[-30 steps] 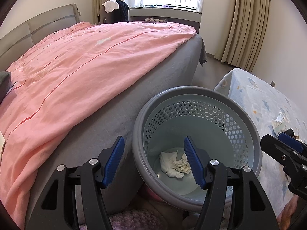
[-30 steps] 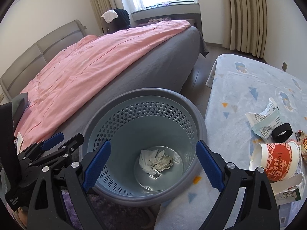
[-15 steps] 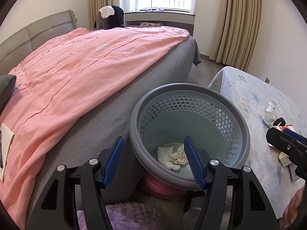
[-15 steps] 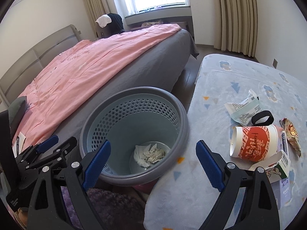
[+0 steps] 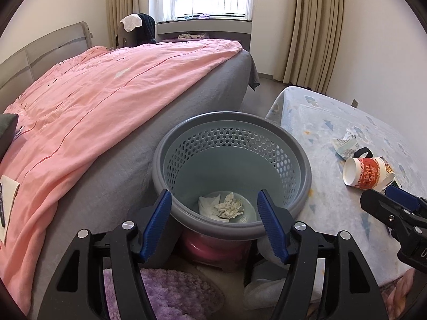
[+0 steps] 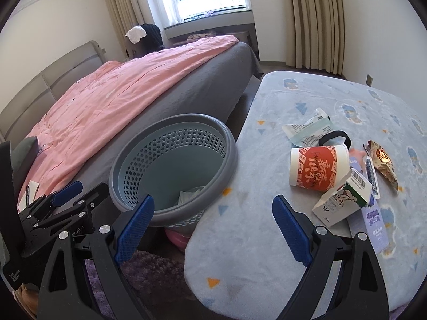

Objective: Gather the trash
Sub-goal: 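Move both tools back over the table toward the remaining trash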

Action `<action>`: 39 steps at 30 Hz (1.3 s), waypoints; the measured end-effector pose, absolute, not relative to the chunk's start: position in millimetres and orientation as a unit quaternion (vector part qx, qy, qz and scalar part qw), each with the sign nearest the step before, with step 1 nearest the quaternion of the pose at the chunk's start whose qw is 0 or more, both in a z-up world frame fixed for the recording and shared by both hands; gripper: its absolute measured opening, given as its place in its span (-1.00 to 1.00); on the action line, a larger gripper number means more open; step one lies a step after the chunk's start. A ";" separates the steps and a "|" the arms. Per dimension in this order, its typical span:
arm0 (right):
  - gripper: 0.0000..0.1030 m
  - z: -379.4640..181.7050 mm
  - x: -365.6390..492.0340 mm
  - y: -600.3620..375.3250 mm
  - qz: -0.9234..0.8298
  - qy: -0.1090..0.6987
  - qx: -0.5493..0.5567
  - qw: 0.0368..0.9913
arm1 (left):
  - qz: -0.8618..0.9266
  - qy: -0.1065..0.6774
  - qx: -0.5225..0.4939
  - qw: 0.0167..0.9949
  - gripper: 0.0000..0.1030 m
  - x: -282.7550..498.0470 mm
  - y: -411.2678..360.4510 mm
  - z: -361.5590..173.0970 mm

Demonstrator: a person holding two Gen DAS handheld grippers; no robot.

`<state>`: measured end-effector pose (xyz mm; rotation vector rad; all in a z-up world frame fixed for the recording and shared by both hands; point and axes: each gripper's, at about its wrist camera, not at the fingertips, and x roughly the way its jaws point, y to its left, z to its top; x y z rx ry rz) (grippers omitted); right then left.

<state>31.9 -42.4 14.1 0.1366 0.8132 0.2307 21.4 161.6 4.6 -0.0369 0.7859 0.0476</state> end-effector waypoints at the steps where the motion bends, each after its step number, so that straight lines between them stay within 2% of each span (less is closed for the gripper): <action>1: 0.72 13.9 28.9 -46.5 0.109 0.394 0.067 0.910 | 0.020 0.381 -0.016 0.924 0.28 19.8 156.8 5.8; 22: 0.72 -7.7 -31.2 -172.1 -0.008 0.411 0.094 0.907 | -0.067 0.398 0.029 0.915 0.28 11.2 51.4 0.6; 30: 0.72 -27.3 -18.7 -215.8 -0.043 0.422 0.107 0.899 | -0.080 0.408 0.045 0.909 0.34 12.2 23.6 -5.8; 39: 0.72 -44.3 24.4 -218.2 -0.022 0.449 0.085 0.889 | -0.083 0.420 0.051 0.902 0.35 20.9 8.4 -15.5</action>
